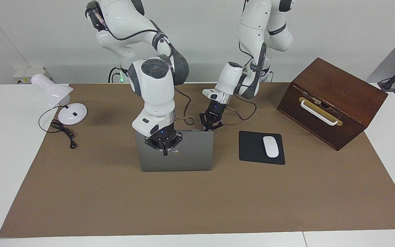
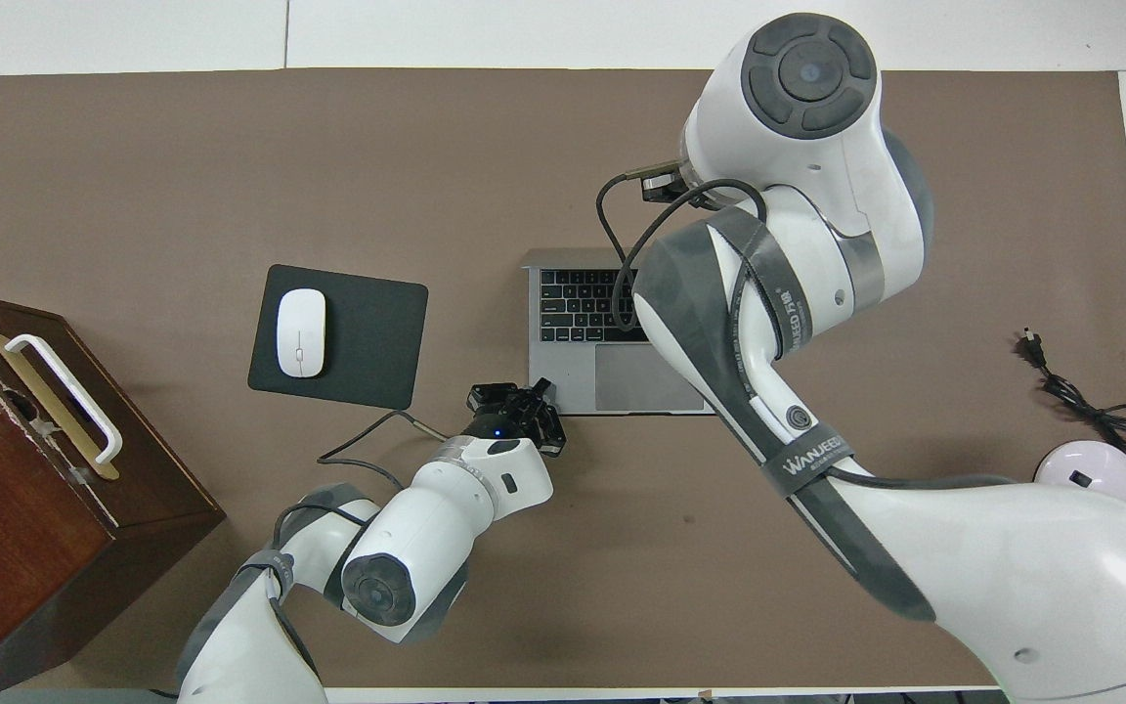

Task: Close laptop with both arms
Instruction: 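Push the laptop lid down with the right gripper toward the keyboard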

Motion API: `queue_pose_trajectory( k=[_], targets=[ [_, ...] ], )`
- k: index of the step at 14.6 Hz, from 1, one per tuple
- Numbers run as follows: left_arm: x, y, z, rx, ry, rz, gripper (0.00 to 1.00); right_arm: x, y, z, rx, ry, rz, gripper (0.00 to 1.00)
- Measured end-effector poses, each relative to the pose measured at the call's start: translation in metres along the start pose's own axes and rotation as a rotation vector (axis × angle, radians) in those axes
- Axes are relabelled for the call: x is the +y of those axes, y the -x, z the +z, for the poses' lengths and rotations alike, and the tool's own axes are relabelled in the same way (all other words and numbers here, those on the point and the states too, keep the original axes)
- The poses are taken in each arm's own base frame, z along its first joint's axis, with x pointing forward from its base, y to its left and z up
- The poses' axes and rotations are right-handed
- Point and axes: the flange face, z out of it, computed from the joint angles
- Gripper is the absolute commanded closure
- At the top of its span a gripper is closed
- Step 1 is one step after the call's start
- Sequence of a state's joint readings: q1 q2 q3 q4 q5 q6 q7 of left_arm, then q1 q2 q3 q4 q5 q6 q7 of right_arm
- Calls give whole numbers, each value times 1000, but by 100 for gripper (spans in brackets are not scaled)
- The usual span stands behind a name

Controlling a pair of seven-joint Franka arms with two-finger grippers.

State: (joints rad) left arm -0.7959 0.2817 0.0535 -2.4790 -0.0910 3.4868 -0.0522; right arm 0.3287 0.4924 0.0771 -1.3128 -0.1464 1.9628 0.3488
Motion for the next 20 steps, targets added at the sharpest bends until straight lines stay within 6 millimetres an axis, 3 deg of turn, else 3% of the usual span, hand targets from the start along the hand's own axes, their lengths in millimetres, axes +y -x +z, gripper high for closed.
queue_pose_trajectory(
  k=[4, 10, 16, 20],
  targets=[
    [-1, 0, 0, 2, -2, 10, 100, 0, 4, 6, -20, -5, 3, 100],
    [-1, 0, 0, 3, -2, 12, 100, 2, 36, 29, -128, -37, 25, 100],
    [-1, 0, 0, 4, -2, 13, 100, 16, 59, 33, -271, -80, 79, 100],
    [-1, 0, 0, 4, -2, 13, 100, 23, 75, 56, -286, -74, 80, 100]
  ],
)
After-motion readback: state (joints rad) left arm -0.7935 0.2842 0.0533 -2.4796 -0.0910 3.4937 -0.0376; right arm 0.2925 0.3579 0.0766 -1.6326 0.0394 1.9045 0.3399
